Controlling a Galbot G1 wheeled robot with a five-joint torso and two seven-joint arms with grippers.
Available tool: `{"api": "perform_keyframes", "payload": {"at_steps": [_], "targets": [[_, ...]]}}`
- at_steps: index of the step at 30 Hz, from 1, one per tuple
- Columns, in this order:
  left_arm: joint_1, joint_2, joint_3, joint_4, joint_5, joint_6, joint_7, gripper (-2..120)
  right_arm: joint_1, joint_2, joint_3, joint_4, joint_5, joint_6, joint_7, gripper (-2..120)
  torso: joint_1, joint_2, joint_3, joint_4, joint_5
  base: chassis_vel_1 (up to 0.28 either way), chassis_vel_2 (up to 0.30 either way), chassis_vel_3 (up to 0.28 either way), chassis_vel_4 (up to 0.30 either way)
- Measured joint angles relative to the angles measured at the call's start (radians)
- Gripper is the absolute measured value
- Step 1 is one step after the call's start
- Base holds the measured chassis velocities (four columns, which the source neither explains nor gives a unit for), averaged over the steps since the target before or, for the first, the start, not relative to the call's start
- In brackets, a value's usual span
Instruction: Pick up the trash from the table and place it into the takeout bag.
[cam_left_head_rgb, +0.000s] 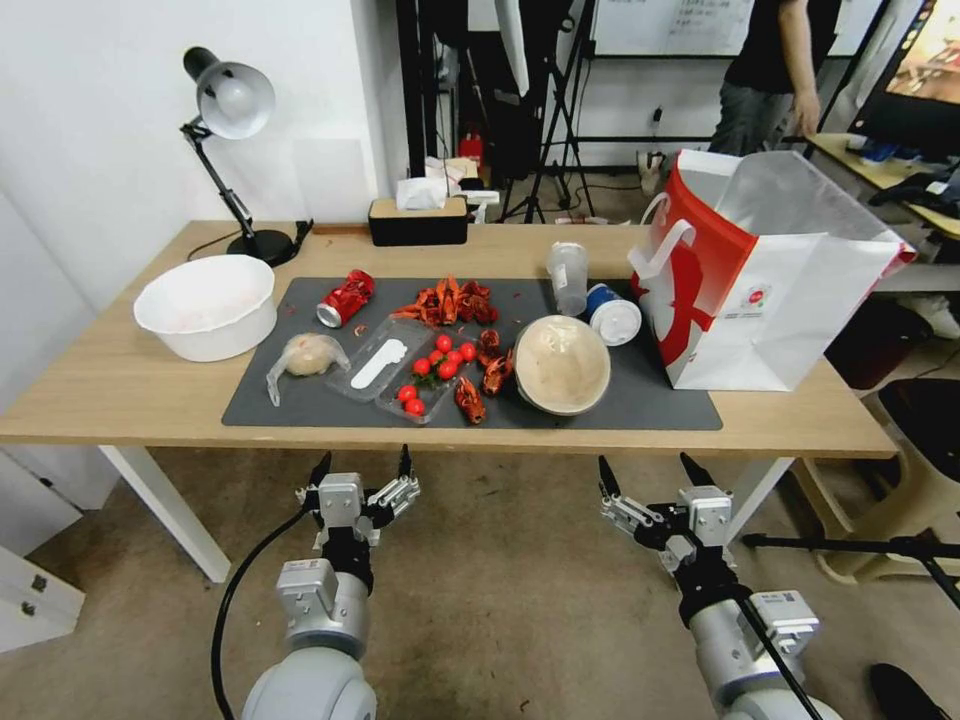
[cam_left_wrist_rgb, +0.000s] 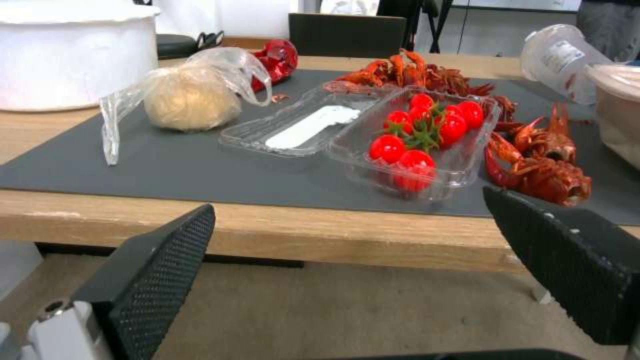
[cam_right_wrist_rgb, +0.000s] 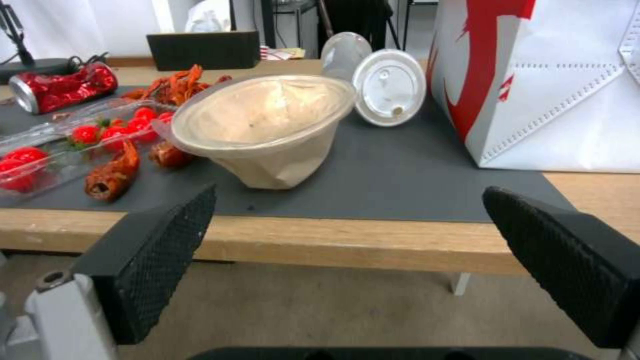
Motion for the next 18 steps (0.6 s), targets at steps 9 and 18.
{"api": "perform_keyframes", "payload": {"at_steps": [9,18], "targets": [[0.013,0.016,-0.026,-0.024,-0.011,-0.007,0.002,100,0.064,-0.024,-0.007,-0.023,0.507,-0.030,0.021,100,0.000,0.000,0.000,0.0000,-0.0001,0.000,0.000,0.000,0.000],[0.009,0.035,-0.042,-0.027,-0.026,-0.010,0.006,100,0.168,-0.064,0.009,-0.085,0.956,-0.104,0.113,100,0.000,0.000,0.000,-0.0002,-0.0001,0.000,0.000,0.000,0.000]]}}
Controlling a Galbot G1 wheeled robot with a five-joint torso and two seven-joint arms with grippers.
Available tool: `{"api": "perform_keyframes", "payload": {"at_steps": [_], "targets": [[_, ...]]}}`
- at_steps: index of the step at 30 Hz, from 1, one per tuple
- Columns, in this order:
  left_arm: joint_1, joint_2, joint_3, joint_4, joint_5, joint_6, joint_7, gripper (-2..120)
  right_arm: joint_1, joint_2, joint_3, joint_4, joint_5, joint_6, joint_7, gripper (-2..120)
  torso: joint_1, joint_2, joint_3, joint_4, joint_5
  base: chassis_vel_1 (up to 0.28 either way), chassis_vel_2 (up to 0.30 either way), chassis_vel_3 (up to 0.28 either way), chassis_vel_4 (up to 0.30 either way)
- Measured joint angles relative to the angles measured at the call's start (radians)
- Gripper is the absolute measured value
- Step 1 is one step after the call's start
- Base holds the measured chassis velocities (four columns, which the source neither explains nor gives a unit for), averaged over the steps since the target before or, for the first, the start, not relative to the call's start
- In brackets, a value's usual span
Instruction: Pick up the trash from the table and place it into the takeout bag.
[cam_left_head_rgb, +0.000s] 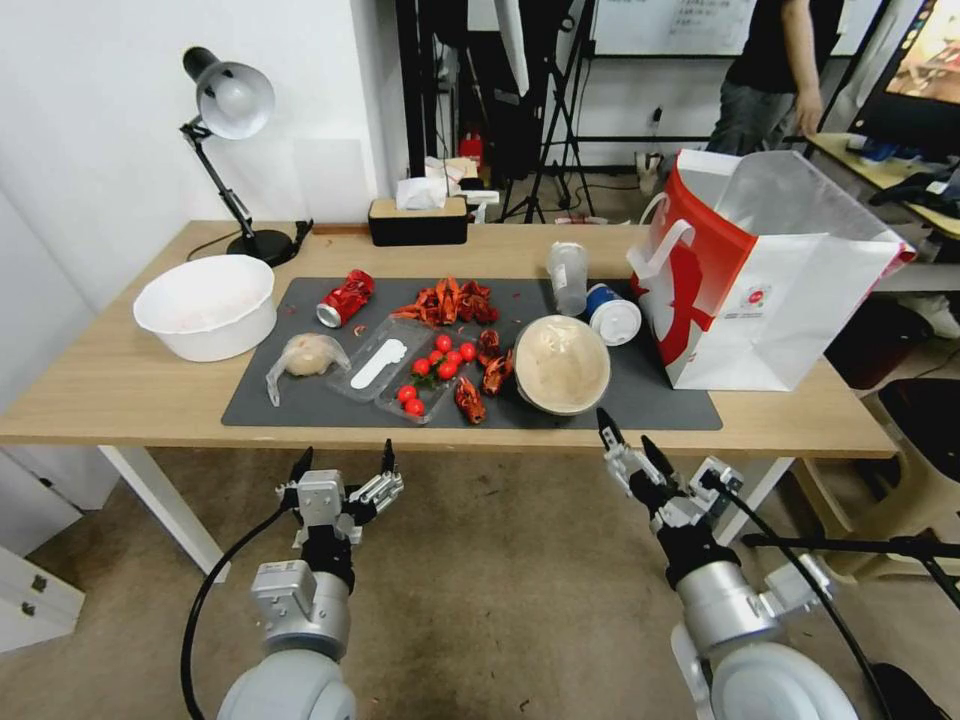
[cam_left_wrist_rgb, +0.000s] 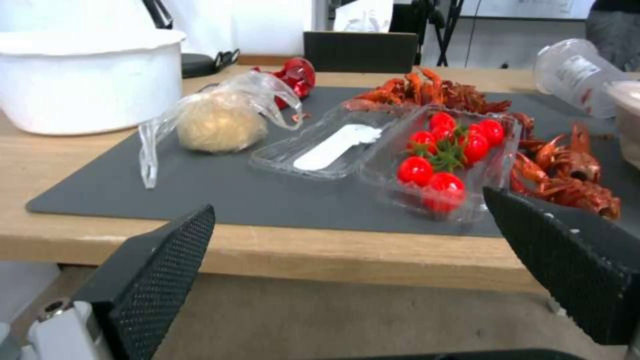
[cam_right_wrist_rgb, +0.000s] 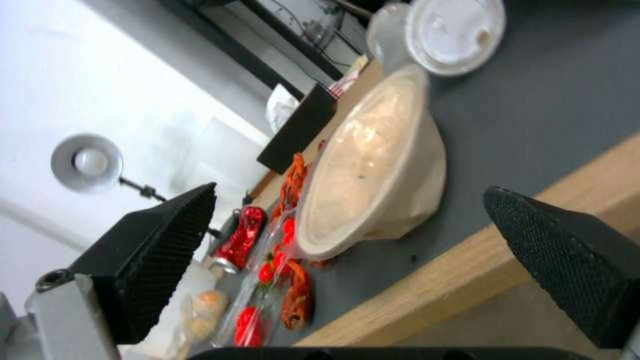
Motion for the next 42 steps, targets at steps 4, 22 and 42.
{"api": "perform_keyframes", "payload": {"at_steps": [4,22,42], "targets": [[-0.003,0.009,0.006,0.003,-0.005,0.000,0.001,100,0.062,-0.005,0.005,-0.034,0.097,-0.032,0.062,100,0.000,0.000,0.000,0.0004,0.0002,0.000,0.000,0.000,0.000],[-0.009,0.042,0.004,-0.003,-0.028,0.004,0.005,100,0.256,-0.014,-0.082,-0.094,0.200,-0.125,0.328,100,0.000,0.000,0.000,0.0002,0.0000,0.000,0.000,0.000,0.000],[0.022,0.071,-0.025,-0.025,-0.047,-0.012,-0.001,100,0.395,0.021,-0.120,-0.184,0.313,-0.138,0.527,71,0.000,0.000,0.000,0.0002,0.0000,0.000,0.000,0.000,0.000]]}}
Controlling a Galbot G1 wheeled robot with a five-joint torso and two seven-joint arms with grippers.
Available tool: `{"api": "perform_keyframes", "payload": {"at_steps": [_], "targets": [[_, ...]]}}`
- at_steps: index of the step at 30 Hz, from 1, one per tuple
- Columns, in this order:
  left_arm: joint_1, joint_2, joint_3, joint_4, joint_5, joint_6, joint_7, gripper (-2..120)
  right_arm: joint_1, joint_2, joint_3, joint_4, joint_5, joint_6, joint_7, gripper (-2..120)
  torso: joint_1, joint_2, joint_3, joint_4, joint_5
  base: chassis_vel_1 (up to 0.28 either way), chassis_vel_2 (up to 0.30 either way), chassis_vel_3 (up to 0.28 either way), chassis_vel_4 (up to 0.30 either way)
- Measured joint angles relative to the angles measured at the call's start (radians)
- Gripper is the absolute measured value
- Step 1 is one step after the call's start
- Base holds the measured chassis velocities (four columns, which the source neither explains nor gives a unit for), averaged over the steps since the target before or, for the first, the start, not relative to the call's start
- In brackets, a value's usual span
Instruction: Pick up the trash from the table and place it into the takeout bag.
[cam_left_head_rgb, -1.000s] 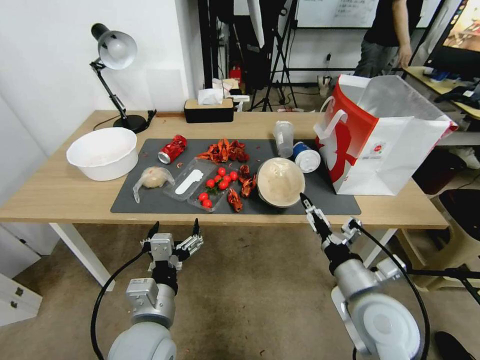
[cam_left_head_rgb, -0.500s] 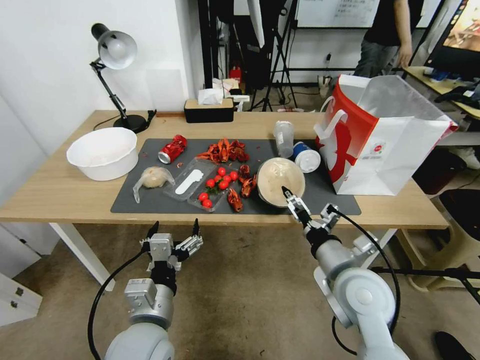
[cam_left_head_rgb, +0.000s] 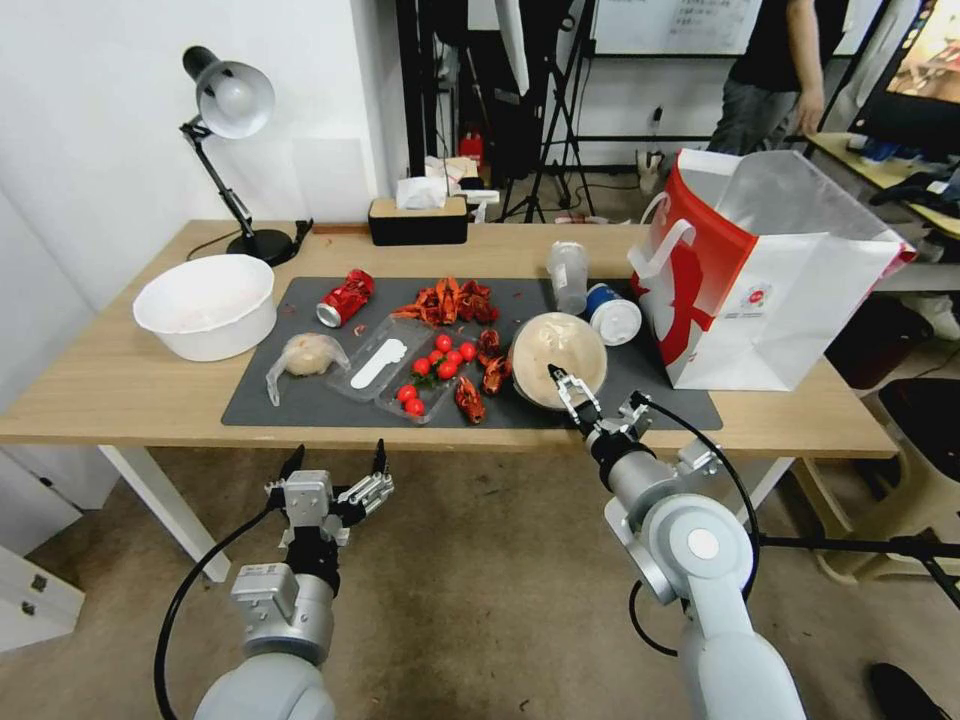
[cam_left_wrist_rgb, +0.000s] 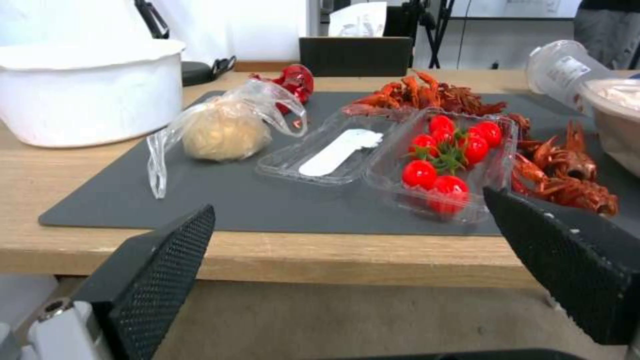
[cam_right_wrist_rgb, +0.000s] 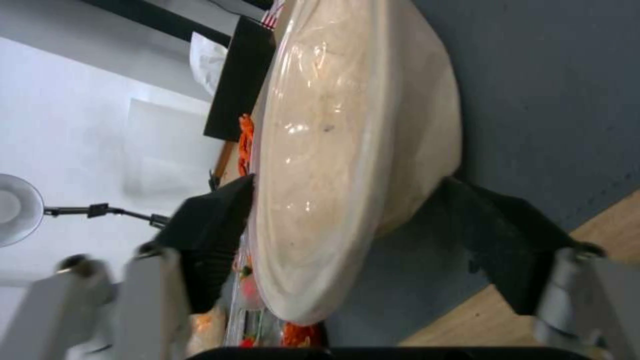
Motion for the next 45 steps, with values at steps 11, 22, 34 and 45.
{"api": "perform_keyframes", "payload": {"at_steps": [11,22,34,45], "targets": [[-0.011,0.019,-0.001,0.003,-0.013,-0.001,-0.001,100,-0.007,0.007,0.003,0.005,-0.012,-0.001,0.004,31,0.000,0.000,0.000,0.0000,0.0001,0.000,0.000,0.000,0.000],[0.004,0.017,-0.001,-0.005,-0.008,-0.004,-0.003,100,-0.021,-0.002,0.008,0.040,-0.100,0.011,-0.063,0,0.000,0.000,0.000,0.0000,0.0002,0.000,0.000,0.000,0.000],[0.024,0.003,0.001,-0.032,-0.006,-0.002,-0.004,100,-0.012,-0.222,0.155,0.176,-0.528,0.160,-0.342,0,0.000,0.000,0.000,-0.0001,0.0005,0.000,0.000,0.000,0.000],[0.030,0.003,-0.007,-0.035,-0.008,-0.001,-0.004,100,0.031,-0.346,0.208,0.185,-0.617,0.215,-0.335,0,0.000,0.000,0.000,-0.0002,0.0005,0.000,0.000,0.000,0.000]]}}
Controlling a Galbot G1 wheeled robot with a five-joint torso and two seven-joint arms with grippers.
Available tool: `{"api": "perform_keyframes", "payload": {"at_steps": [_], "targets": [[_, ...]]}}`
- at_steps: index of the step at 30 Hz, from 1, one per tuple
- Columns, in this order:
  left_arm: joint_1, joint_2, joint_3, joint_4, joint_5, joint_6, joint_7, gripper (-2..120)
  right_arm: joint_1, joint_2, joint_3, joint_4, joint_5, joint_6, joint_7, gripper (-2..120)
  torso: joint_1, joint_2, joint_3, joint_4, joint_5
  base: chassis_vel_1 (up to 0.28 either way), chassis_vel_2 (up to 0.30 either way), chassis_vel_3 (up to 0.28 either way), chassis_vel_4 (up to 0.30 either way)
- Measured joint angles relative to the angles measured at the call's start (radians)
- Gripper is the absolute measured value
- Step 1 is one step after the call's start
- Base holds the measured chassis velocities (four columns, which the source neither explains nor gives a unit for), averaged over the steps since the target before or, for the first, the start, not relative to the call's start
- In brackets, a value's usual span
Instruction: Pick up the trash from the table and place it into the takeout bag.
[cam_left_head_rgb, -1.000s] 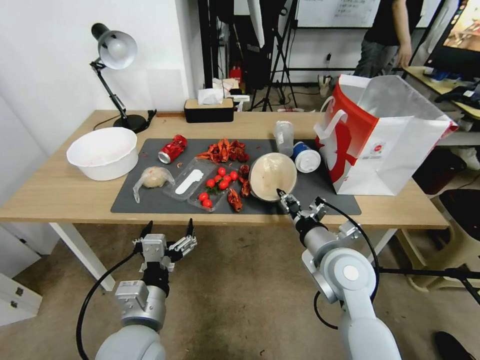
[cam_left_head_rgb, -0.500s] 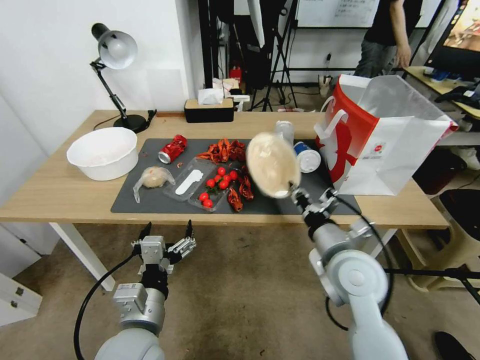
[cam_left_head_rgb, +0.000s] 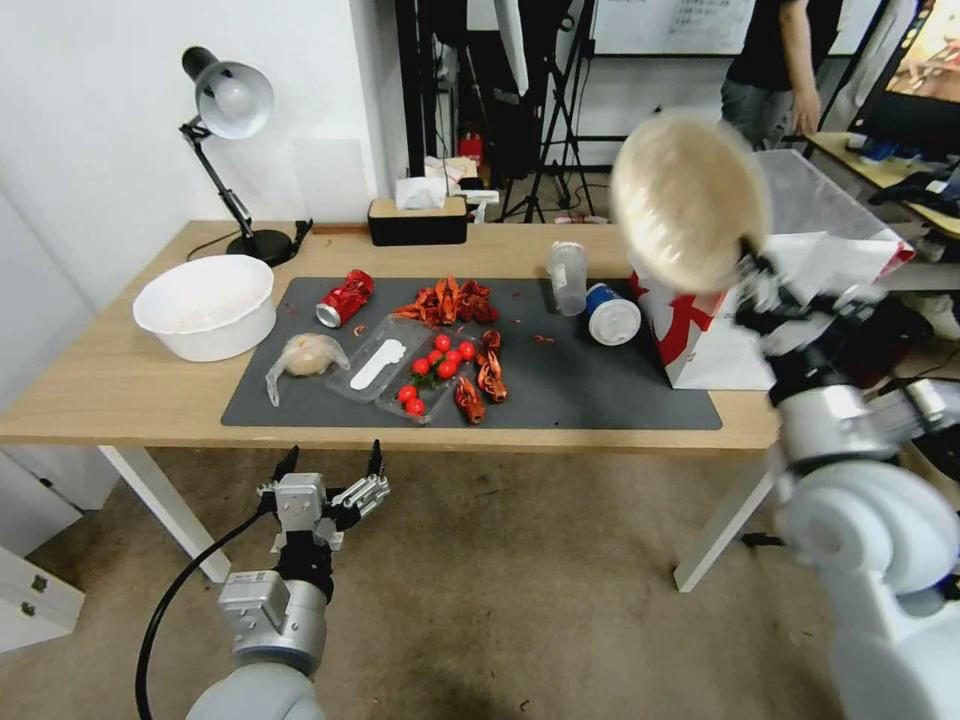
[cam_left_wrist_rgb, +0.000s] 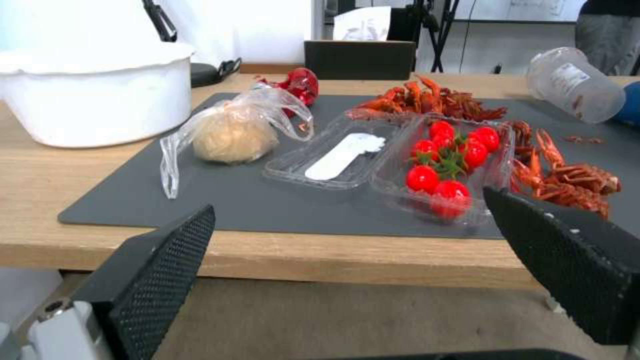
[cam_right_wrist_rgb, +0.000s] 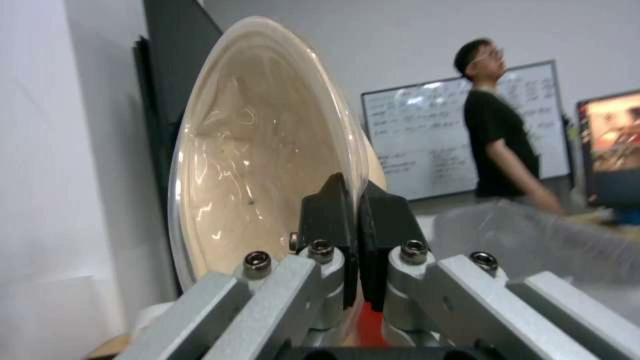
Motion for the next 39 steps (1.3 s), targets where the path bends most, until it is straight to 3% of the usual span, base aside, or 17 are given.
{"api": "perform_keyframes", "payload": {"at_steps": [10,17,18,22,23,28,33,39], "targets": [[0.006,-0.008,-0.002,0.000,0.000,0.000,0.000,100,0.142,-0.121,0.021,-0.069,-0.030,0.011,0.072,0,0.000,0.000,0.000,0.0004,-0.0002,0.000,0.000,0.000,0.000],[0.011,-0.011,-0.013,-0.001,0.000,0.000,0.000,100,0.196,-0.160,0.030,-0.121,-0.069,-0.018,0.095,2,0.000,0.000,0.000,0.0002,-0.0002,0.000,0.000,0.000,0.000],[0.011,-0.012,-0.014,-0.001,0.000,0.000,0.000,100,0.202,-0.165,0.030,-0.128,-0.075,-0.023,0.097,11,0.000,0.000,0.000,0.0002,-0.0002,0.000,0.000,0.000,0.000],[0.012,-0.012,-0.015,-0.001,0.000,0.000,0.000,100,0.207,-0.169,0.031,-0.135,-0.081,-0.027,0.099,18,0.000,0.000,0.000,0.0002,-0.0002,0.000,0.000,0.000,0.000],[0.012,-0.014,-0.018,-0.001,0.000,-0.001,0.000,100,0.223,-0.185,0.031,-0.158,-0.098,-0.040,0.104,30,0.000,0.000,0.000,0.0002,-0.0004,0.000,0.000,0.000,0.000],[0.014,-0.019,-0.026,-0.004,0.003,-0.001,0.000,100,0.292,-0.217,0.017,-0.274,-0.119,-0.066,0.123,51,0.000,0.000,0.000,0.0002,-0.0002,0.000,0.000,0.000,0.000],[0.014,-0.017,-0.030,-0.004,0.000,-0.003,-0.004,100,0.301,-0.223,0.016,-0.293,-0.120,-0.066,0.122,64,0.000,0.000,0.000,0.0002,-0.0004,0.000,0.000,0.000,0.000],[0.015,-0.015,-0.031,-0.007,-0.003,-0.014,-0.014,100,0.291,-0.215,0.014,-0.285,-0.117,-0.064,0.106,88,0.000,0.000,0.000,0.0003,-0.0004,0.000,0.000,0.000,0.000]]}}
